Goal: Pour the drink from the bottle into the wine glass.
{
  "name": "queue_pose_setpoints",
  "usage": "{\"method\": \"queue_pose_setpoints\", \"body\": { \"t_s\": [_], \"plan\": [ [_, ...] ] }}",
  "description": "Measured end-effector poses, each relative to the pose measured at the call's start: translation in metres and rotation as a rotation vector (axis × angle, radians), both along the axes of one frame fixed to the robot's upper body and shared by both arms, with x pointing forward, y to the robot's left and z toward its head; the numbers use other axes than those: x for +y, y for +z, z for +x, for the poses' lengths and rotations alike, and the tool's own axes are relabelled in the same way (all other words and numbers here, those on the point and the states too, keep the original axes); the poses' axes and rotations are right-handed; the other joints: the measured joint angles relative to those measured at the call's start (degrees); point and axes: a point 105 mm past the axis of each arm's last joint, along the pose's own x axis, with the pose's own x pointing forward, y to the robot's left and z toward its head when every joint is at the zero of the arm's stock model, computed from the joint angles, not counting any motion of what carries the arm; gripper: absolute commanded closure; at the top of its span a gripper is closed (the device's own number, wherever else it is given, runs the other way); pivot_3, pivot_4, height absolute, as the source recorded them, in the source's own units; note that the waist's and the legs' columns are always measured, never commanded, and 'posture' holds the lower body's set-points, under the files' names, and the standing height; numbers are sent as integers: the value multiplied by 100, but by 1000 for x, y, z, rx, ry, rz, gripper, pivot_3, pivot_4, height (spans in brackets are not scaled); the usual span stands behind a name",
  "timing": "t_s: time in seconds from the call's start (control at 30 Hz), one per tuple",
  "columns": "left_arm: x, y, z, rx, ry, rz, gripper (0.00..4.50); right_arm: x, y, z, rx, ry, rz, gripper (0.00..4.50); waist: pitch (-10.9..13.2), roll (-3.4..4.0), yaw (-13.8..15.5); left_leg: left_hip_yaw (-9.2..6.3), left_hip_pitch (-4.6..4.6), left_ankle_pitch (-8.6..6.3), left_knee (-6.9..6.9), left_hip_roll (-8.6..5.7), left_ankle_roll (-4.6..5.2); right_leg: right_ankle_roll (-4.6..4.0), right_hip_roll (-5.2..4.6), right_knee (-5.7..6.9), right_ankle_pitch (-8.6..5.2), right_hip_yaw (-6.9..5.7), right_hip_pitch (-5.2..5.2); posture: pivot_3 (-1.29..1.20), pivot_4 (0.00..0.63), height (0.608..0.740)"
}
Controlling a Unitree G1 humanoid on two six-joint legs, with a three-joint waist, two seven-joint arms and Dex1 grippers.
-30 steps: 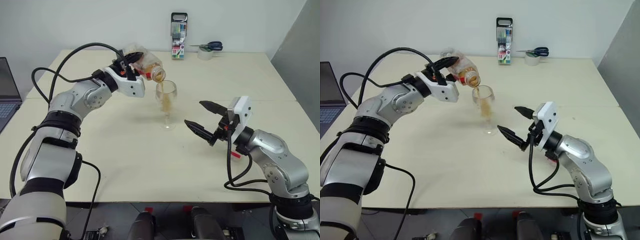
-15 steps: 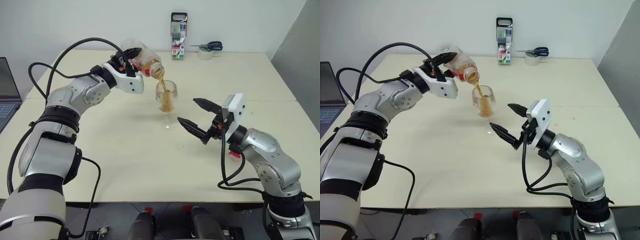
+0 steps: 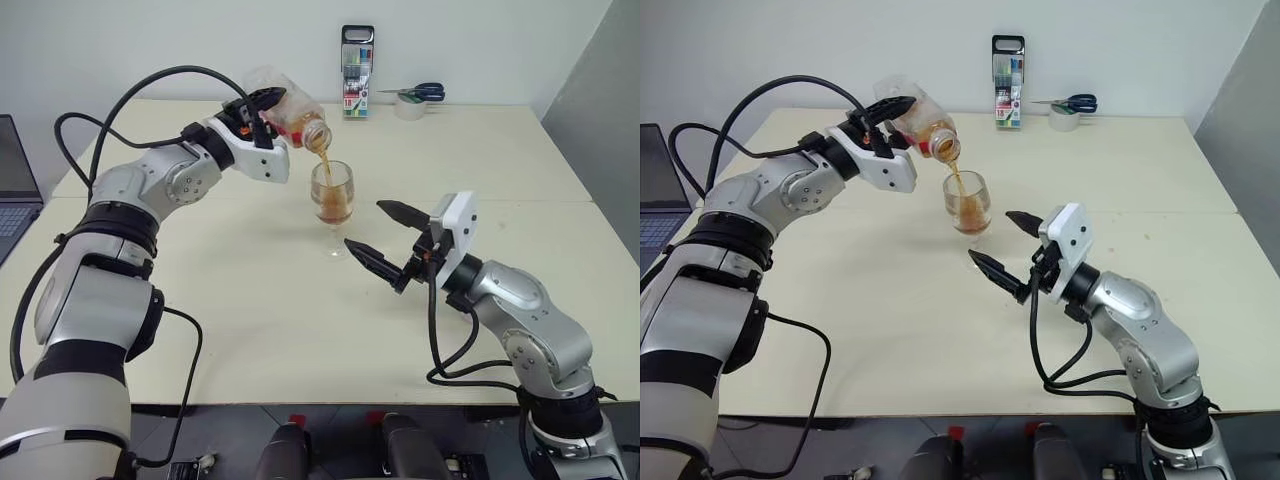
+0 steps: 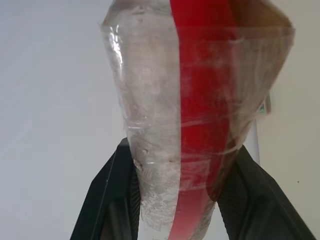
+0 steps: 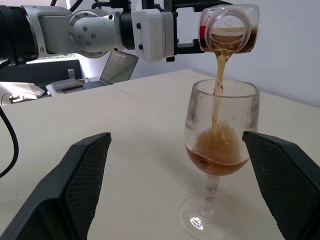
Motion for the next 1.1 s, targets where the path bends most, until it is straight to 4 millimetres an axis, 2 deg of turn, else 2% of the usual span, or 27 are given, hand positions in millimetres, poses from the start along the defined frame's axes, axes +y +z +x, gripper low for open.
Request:
{"method": "queue_pose_setpoints", "body": {
  "t_s": [0.37, 0.9, 1.1],
  "plan": [
    [0, 8, -1, -31, 2, 25, 2828, 2, -3, 1, 2, -12, -13, 0, 0, 0, -4, 1, 0, 0, 0, 0, 0, 0, 0, 3, 0, 0, 0, 0, 150, 740],
    [2, 6, 1, -27, 13, 27, 2828, 1, -4, 2, 2, -23, -20, 0, 0, 0, -6, 0, 1, 1, 2, 0, -1, 0, 0, 9, 0, 0, -2, 0, 150, 740],
    [3, 3, 3, 24, 20, 8, 2828, 1, -5, 1, 6, -25, -20, 0, 0, 0, -7, 0, 0, 1, 3, -1, -1, 0, 0, 10, 0, 0, -3, 0, 150, 740]
  ]
}}
